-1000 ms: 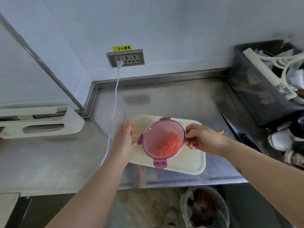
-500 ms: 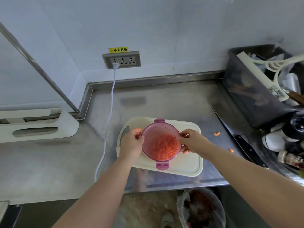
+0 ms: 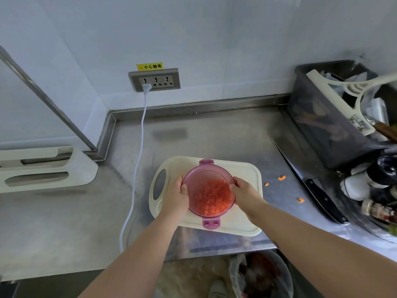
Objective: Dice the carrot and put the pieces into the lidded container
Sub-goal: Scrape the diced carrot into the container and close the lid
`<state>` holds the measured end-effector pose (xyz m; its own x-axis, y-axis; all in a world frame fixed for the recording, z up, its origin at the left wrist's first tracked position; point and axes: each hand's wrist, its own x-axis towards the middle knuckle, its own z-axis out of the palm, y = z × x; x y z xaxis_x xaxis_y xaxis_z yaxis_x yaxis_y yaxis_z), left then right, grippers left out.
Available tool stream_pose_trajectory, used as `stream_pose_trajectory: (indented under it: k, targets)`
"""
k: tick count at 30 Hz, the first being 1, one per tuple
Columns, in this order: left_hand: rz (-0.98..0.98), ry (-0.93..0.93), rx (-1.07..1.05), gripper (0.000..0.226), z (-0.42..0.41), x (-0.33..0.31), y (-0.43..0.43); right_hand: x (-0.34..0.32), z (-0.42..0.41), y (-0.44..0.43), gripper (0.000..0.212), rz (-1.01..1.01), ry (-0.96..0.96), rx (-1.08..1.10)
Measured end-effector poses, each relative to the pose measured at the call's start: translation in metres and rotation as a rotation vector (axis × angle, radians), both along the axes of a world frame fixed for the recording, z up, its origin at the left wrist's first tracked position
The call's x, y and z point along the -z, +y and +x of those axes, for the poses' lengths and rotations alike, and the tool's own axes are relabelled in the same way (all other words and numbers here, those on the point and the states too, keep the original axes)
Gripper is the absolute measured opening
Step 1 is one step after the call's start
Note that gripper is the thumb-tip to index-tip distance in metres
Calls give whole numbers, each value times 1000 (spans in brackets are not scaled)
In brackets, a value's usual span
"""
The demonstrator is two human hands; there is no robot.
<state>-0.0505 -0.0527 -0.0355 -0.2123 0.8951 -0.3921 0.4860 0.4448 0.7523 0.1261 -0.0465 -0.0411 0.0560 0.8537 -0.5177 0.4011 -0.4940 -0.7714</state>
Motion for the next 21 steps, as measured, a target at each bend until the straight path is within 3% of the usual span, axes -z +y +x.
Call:
stream_pose_trajectory:
  k: [3, 4, 6, 9, 12, 15, 21]
  targets:
    - [19, 34, 71, 43, -5, 1, 2, -4, 6, 6, 33, -48, -35, -82]
    - [67, 89, 105, 42, -5, -2, 1, -12, 7, 11, 33, -47, -89, -148]
    - [237, 242, 241, 48, -6, -9, -4, -30, 7, 26, 54, 65, -300, -313]
    - [275, 439, 661, 82, -7, -11, -15, -50, -5, 51, 64, 290, -441, -600]
    - [177, 577, 859, 104, -8, -5, -18, -46, -18, 65, 52, 245, -415, -764]
    - [170, 656, 918, 105, -8, 5, -17, -39, -21, 71, 40, 256, -473, -778]
    - [250, 662, 887, 94, -8, 12, -19, -29, -22, 75, 37, 235, -342, -637]
